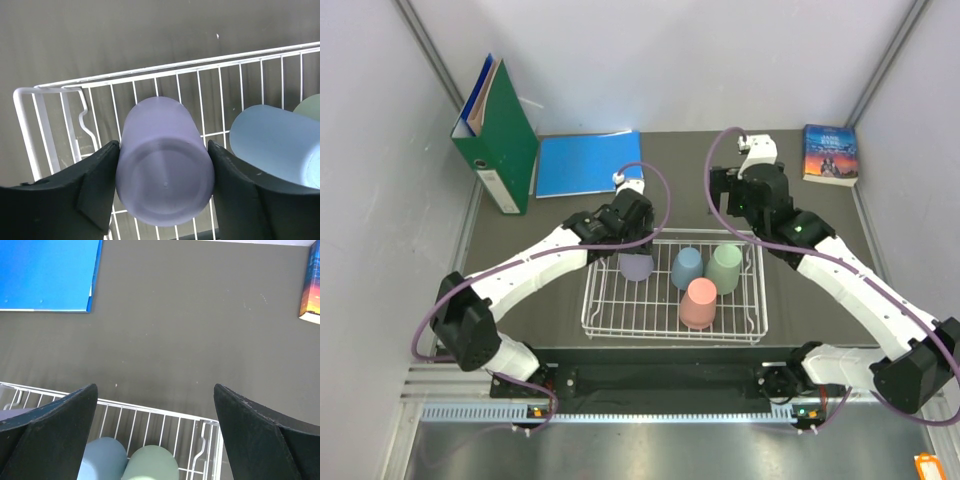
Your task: Unload the cups from the dish rack
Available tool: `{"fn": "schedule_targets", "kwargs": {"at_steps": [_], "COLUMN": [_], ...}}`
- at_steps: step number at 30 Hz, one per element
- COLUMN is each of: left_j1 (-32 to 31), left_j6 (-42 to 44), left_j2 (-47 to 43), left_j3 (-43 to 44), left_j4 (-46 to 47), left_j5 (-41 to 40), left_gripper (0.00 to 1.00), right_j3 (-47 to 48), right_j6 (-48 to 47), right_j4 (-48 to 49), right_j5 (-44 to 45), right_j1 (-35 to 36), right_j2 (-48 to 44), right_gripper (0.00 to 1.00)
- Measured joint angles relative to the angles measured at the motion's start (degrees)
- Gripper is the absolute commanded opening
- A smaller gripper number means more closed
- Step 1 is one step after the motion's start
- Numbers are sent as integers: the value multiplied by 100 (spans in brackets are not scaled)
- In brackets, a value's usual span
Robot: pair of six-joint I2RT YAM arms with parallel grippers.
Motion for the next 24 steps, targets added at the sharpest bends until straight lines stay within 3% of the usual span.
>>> {"fn": "schedule_targets", "kwargs": {"at_steps": [2, 3, 4, 10, 19, 24], "left_j1": [-4, -7, -7, -24, -28, -24], "left_j6": [-2, 0, 0, 17, 280, 317], "left_j2": [2, 4, 7, 9, 4, -157], "left_j3": [0, 0, 0, 225, 1799, 2170], "left_j4": [4, 7, 4, -315, -940, -890], "left_j5": [4, 2, 2, -72, -501, -643], "left_gripper": [31, 13, 1, 0, 0, 0], "right_j3": [0, 0, 0, 0, 9, -2], "right_j6": [-2, -2, -2, -4, -2, 162], "right_j4": [4, 0, 2, 2, 2, 74], "right_j5": [-4, -4, -4, -7, -2, -37], "right_j1": [0, 0, 0, 0, 0, -28], "right_j2": [13, 17, 20, 20, 20, -81], "right_gripper": [99, 100, 100, 100, 100, 100]}}
